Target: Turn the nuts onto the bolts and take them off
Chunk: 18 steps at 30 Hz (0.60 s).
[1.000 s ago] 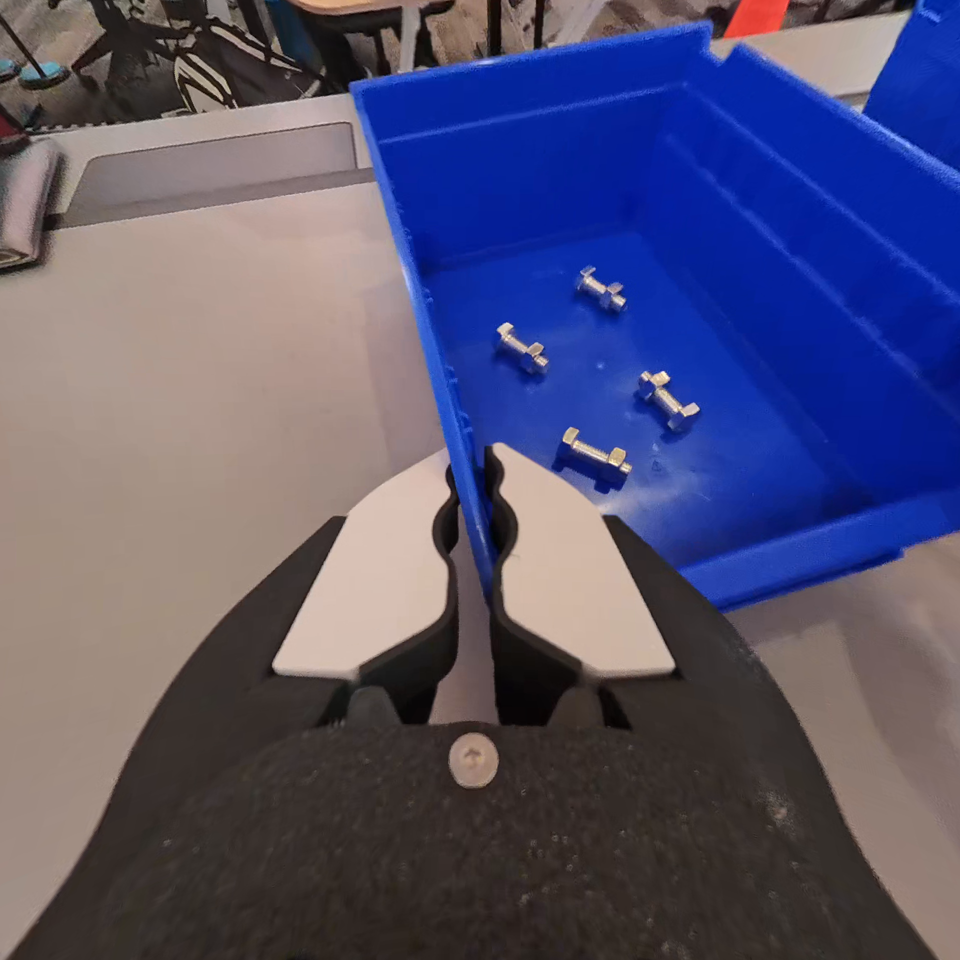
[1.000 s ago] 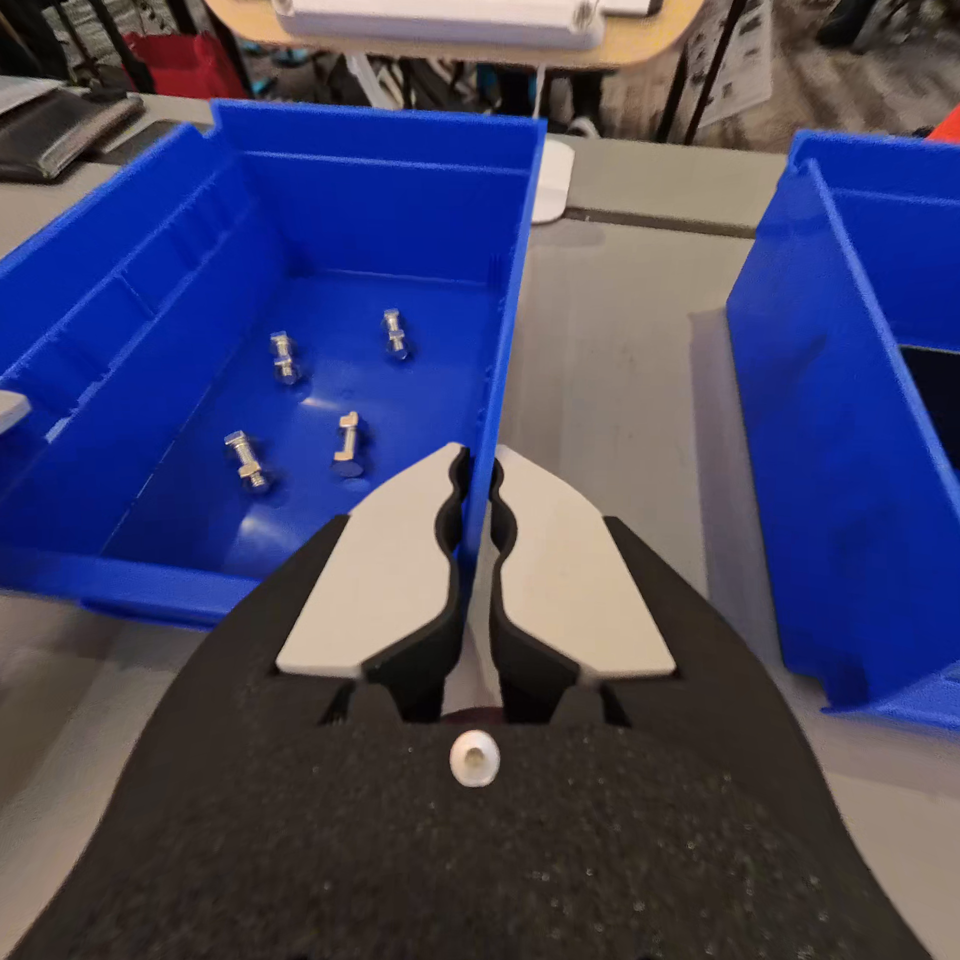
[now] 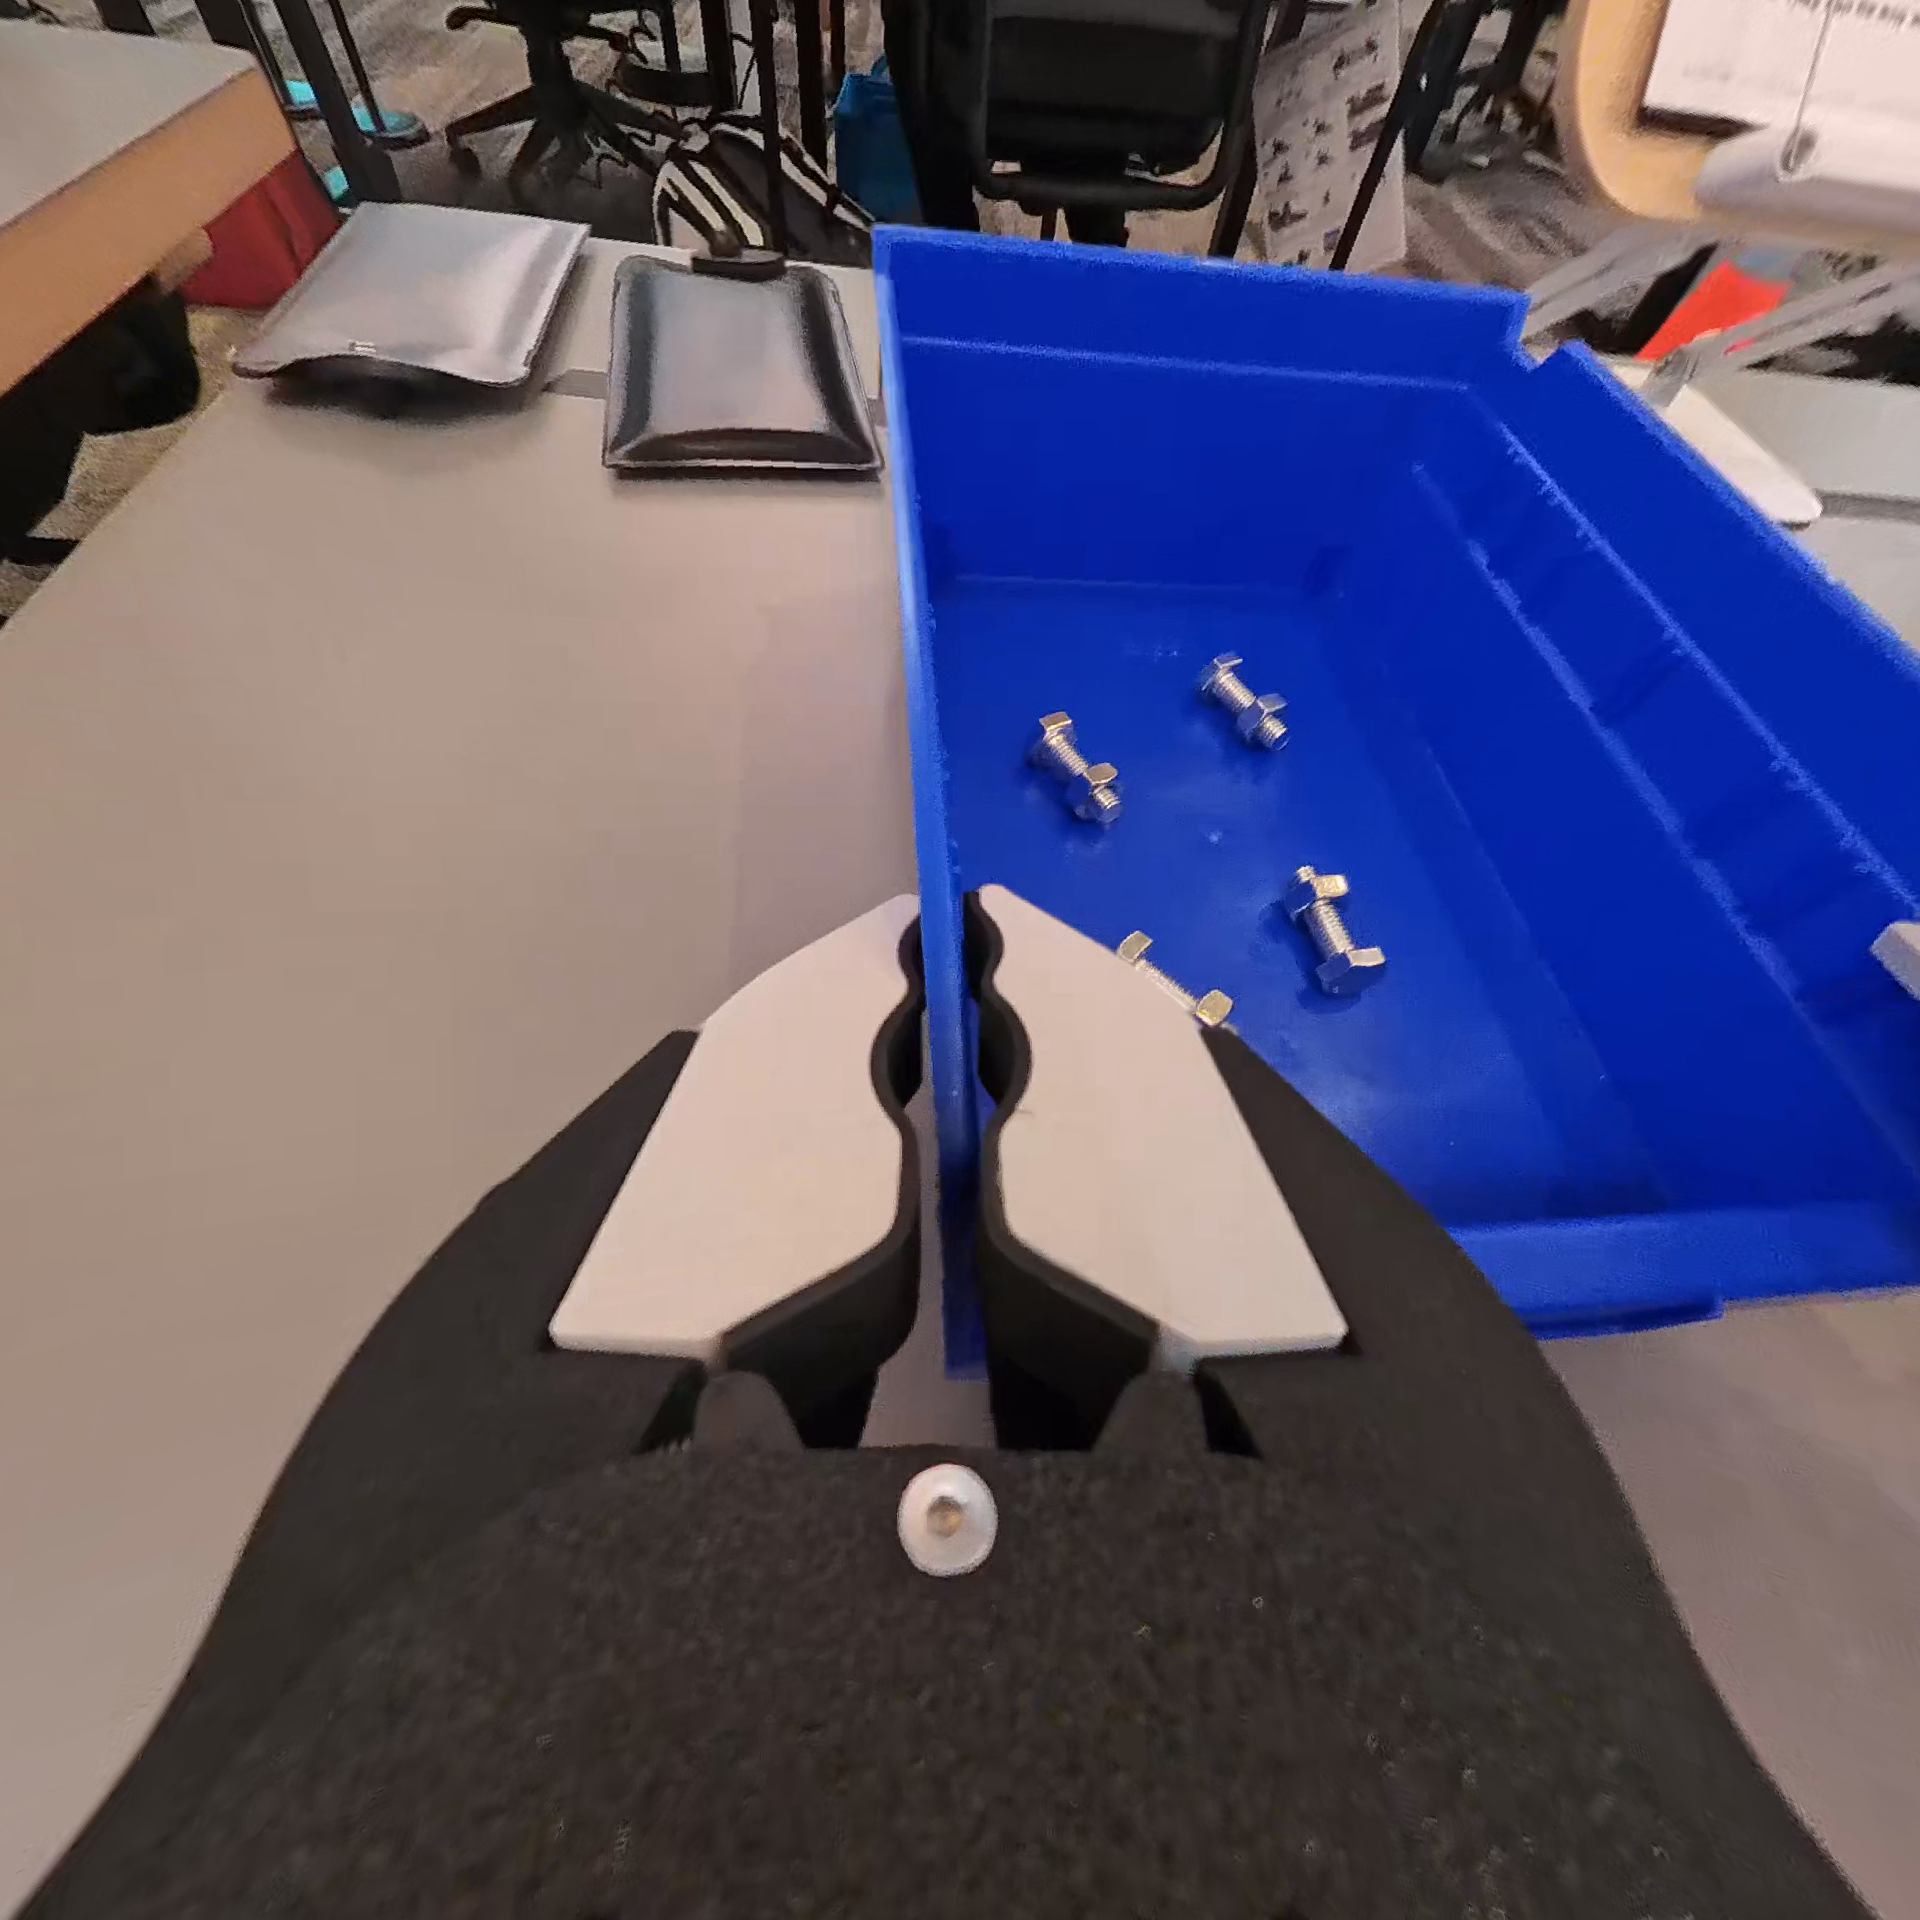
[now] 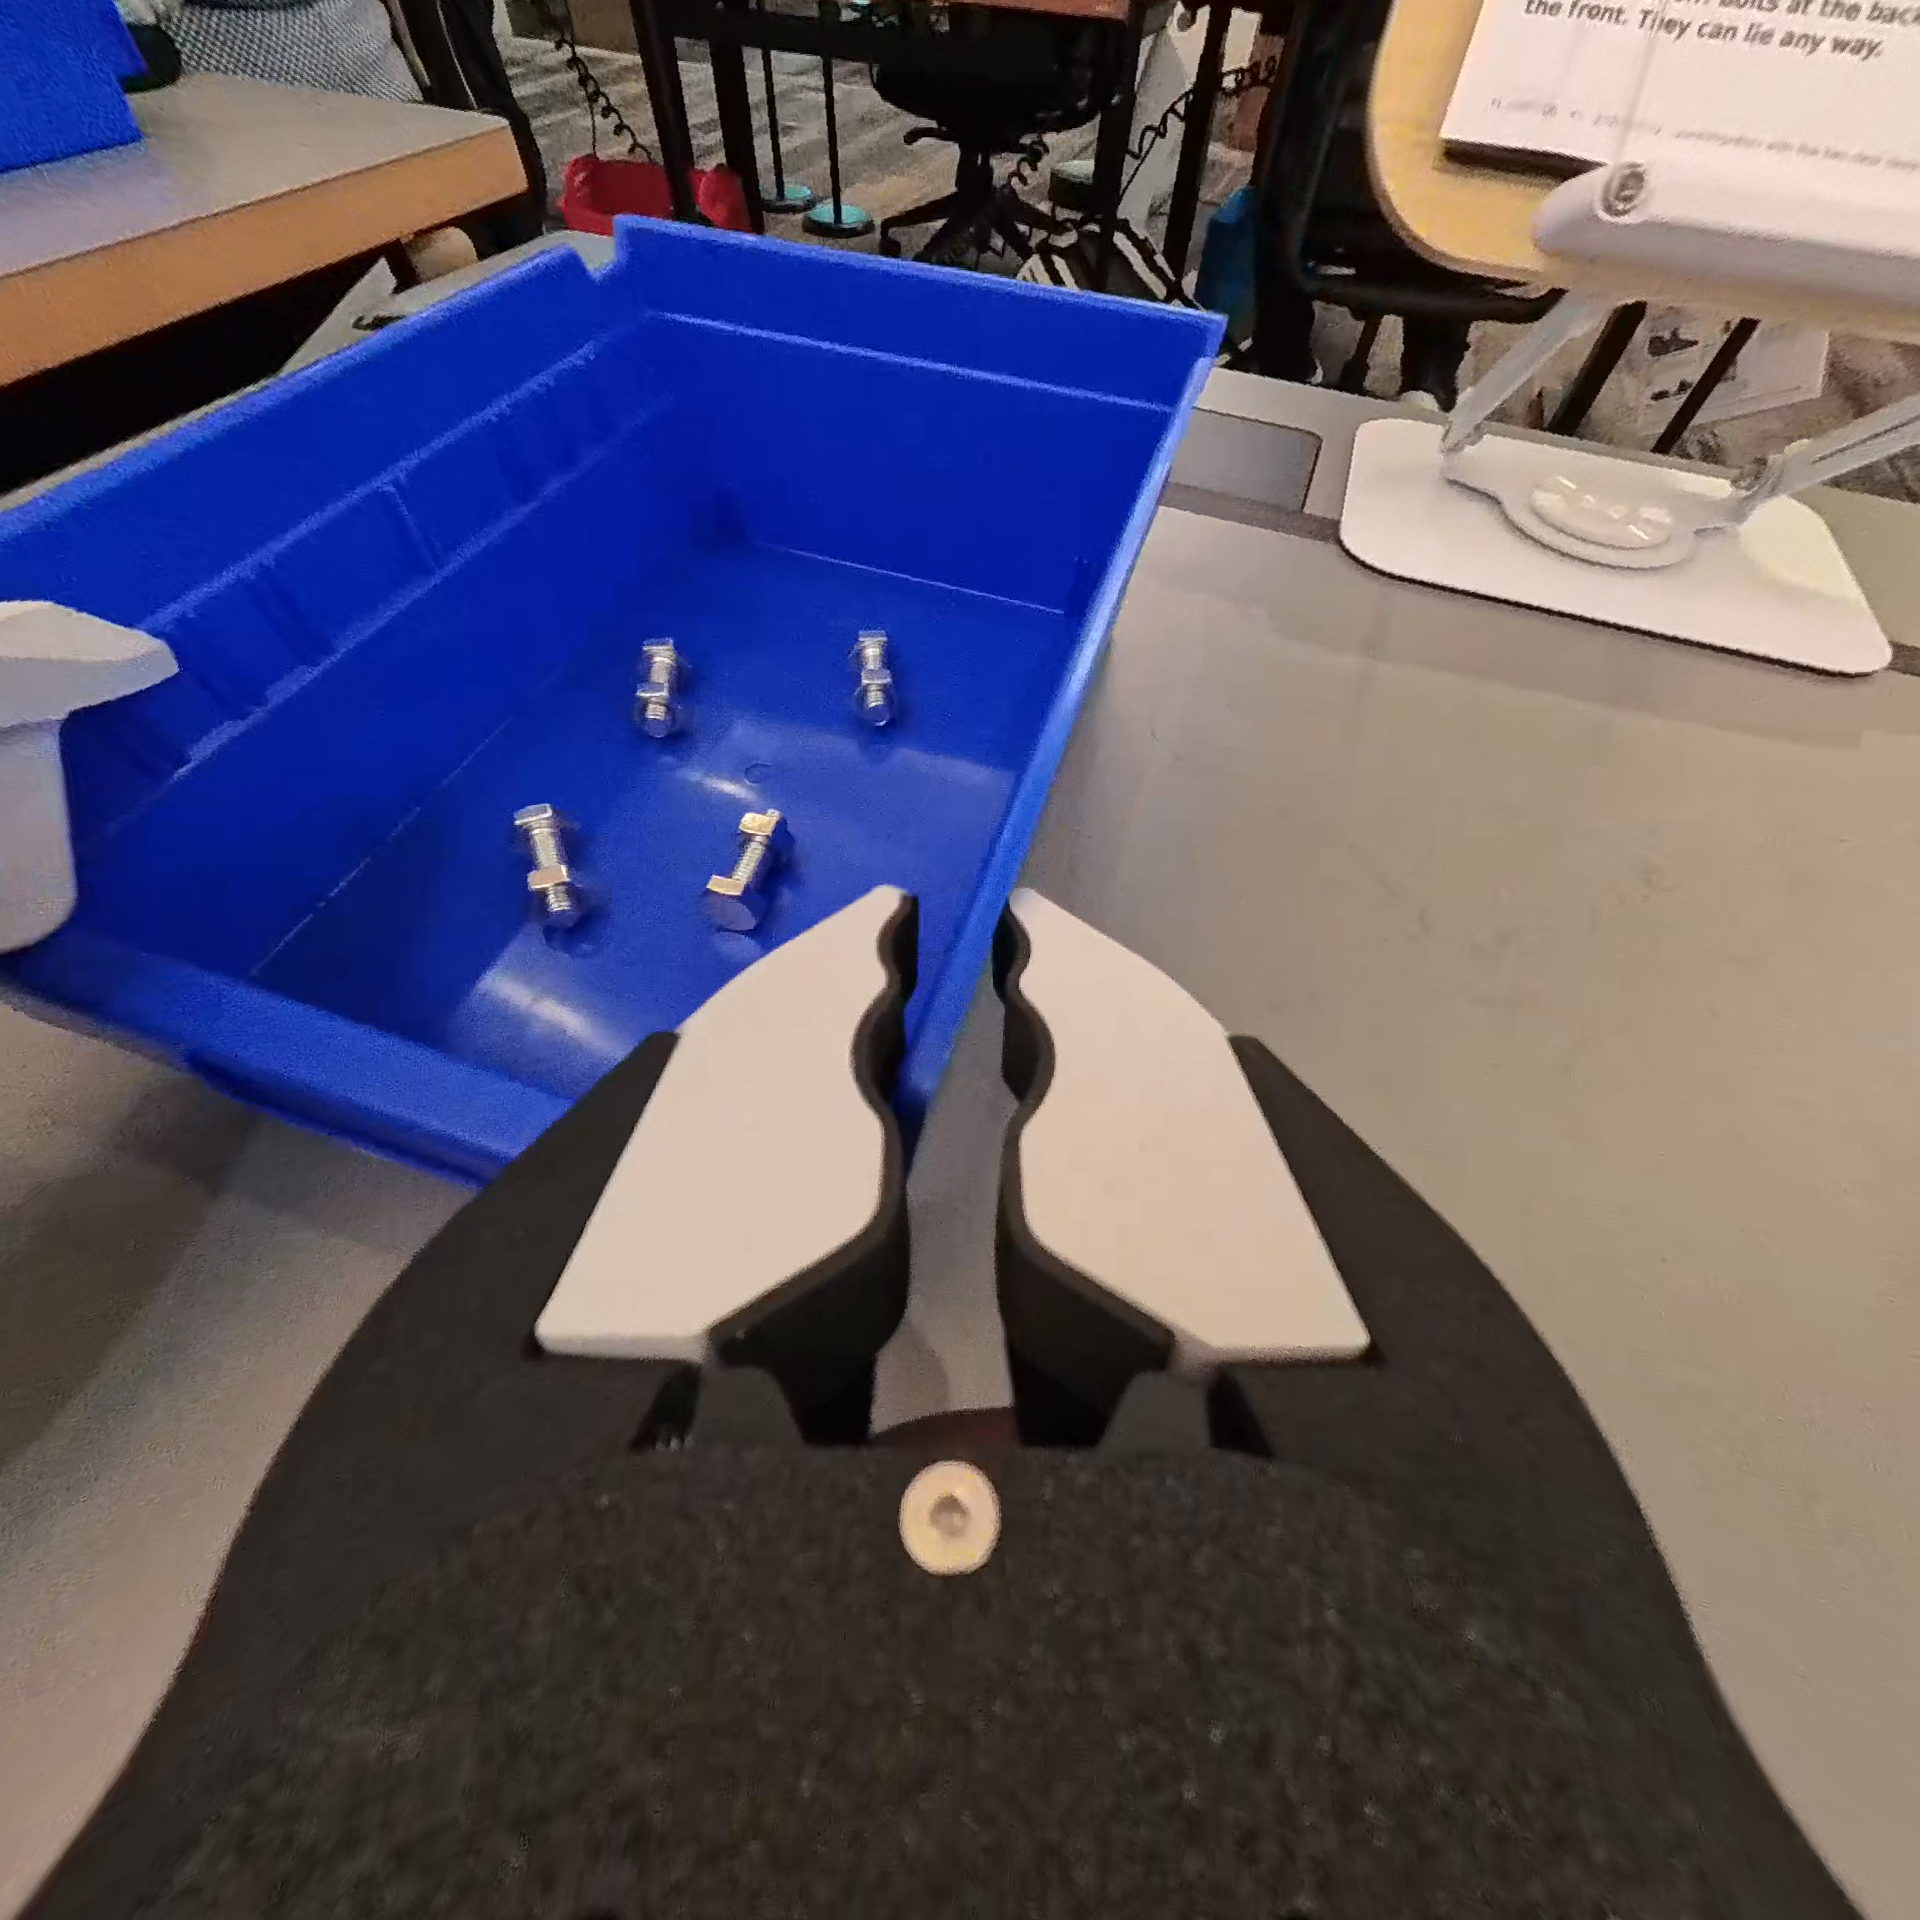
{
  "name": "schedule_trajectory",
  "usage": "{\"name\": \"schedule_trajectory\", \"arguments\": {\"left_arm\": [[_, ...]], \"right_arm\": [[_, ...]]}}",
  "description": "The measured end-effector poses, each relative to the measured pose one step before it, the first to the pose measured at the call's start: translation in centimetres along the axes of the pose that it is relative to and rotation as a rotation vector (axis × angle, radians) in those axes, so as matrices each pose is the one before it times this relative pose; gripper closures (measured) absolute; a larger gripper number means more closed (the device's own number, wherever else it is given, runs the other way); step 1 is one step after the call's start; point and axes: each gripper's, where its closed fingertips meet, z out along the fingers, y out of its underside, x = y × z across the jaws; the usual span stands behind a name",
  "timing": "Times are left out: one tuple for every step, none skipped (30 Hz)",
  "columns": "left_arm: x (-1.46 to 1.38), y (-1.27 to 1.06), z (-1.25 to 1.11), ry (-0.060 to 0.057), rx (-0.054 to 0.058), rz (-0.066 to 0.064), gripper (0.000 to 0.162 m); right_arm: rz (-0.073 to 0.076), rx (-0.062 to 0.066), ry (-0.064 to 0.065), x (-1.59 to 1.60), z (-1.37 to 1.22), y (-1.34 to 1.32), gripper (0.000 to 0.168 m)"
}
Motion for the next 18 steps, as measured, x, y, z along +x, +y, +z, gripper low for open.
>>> {"name": "schedule_trajectory", "arguments": {"left_arm": [[-0.163, -0.071, 0.132, 0.0017, 0.0043, -0.0174, 0.158], [-0.102, -0.031, 0.034, 0.0049, -0.0008, -0.0126, 0.158], [0.045, -0.039, -0.098, 0.0137, -0.0079, -0.0148, 0.157], [0.209, -0.398, -0.401, 0.0191, 0.0062, -0.0087, 0.144], [-0.003, -0.857, -0.867, -0.0081, 0.0241, -0.0021, 0.129], [0.227, -1.372, -1.333, -0.0056, 0.0478, 0.0097, 0.118], [0.69, -1.996, -1.646, 0.0098, 0.0827, 0.0267, 0.111], [0.913, -2.324, -1.734, 0.0079, 0.0975, 0.0337, 0.111], [1.259, -2.42, -1.585, 0.0184, 0.0925, 0.0312, 0.11], [1.62, -2.099, -1.236, 0.0349, 0.0601, 0.0328, 0.109], [1.556, -1.586, -0.843, 0.0276, 0.024, 0.0309, 0.109], [1.065, -1.176, -0.561, -0.0048, 0.0029, 0.013, 0.107], [0.992, -0.927, -0.433, -0.0102, -0.001, -0.0103, 0.1], [1.435, -0.6, -0.421, 0.017, -0.0029, -0.0325, 0.098], [1.74, 0.117, -0.396, 0.0315, -0.0234, -0.0395, 0.097], [1.847, 0.652, -0.338, 0.0364, -0.0262, -0.0171, 0.092], [1.47, 1.267, -0.23, 0.012, -0.0384, 0.0067, 0.09], [1.033, 1.623, -0.148, -0.0052, -0.0475, 0.0223, 0.086]], "right_arm": [[-0.0189, -0.0044, -0.0144, -0.144, 0.167, -0.058, 0.154], [-0.0291, -0.0154, -0.0227, -0.081, 0.072, -0.004, 0.153], [-0.0263, -0.0248, -0.0347, -0.1, -0.108, 0.03, 0.15], [-0.022, -0.0206, -0.0495, -0.145, -0.439, -0.058, 0.144], [-0.0154, -0.0066, -0.0447, 0.087, -0.977, -0.272, 0.138], [-0.013, 0.0184, -0.0384, 0.305, -1.478, -0.531, 0.137], [-0.0191, 0.0264, -0.0516, 0.232, -1.852, -0.619, 0.135], [-0.0215, 0.0221, -0.052, 0.323, -2.128, -0.545, 0.127], [-0.0181, 0.0225, -0.0419, 0.545, -2.388, -0.515, 0.123], [-0.0135, 0.0275, -0.028, 0.805, -2.582, -0.484, 0.123], [-0.0143, 0.0264, -0.016, 1.064, -2.712, -0.375, 0.123], [-0.0113, 0.0252, 0.0029, 1.399, -2.759, -0.242, 0.121], [-0.0054, 0.0235, 0.0246, 1.781, -2.726, -0.092, 0.119], [-0.0039, 0.0185, 0.0338, 2.056, -2.618, 0.078, 0.119], [-0.006, 0.0104, 0.0445, 2.352, -2.481, 0.26, 0.117], [-0.0092, 0.0028, 0.0591, 2.706, -2.303, 0.502, 0.113], [-0.009, -0.003, 0.0755, 3.042, -2.078, 0.755, 0.112], [-0.0027, -0.005, 0.0822, 3.261, -1.774, 0.964, 0.112]]}}
